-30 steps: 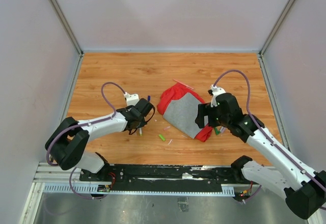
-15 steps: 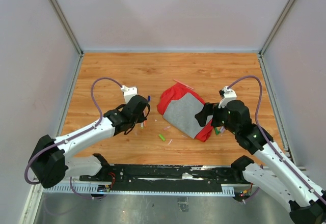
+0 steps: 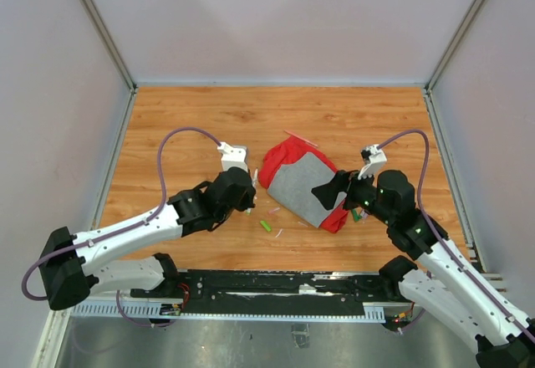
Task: Insert the pens into the pen caps
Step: Pick up the pen from the center of the board.
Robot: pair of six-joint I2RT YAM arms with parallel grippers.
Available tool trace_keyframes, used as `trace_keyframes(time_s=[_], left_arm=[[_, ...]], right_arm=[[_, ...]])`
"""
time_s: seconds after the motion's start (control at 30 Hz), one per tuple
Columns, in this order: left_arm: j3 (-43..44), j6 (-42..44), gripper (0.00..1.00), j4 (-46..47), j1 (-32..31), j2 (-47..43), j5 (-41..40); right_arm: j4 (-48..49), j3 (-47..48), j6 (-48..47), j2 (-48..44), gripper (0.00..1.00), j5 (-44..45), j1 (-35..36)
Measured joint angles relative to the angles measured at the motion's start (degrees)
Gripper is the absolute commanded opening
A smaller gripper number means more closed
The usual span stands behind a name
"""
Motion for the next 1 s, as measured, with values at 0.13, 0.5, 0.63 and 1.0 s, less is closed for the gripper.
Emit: trace_keyframes(time_s=[0.13, 0.5, 0.63, 1.0], left_arm=[[0.50, 1.79, 0.01, 1.97, -3.41, -0.28, -0.04], [0.35, 2.19, 0.00, 9.31, -11.50, -0.37, -0.28], [-1.27, 3.48, 0.00, 13.64, -12.59, -1.49, 1.29], [-2.64, 5.77, 0.00, 17.90, -12.66, -2.12, 4.79]], right_arm=[[5.53, -1.90, 2.62, 0.44, 0.90, -4.85, 0.00], [17.75, -5.53, 11.80, 2.64, 0.72, -6.25, 5.44], [22.23, -7.15, 14.69, 3.48, 0.65, -4.02, 8.04], [29.73, -7.61, 18.32, 10.69, 0.48, 0.02, 12.90]])
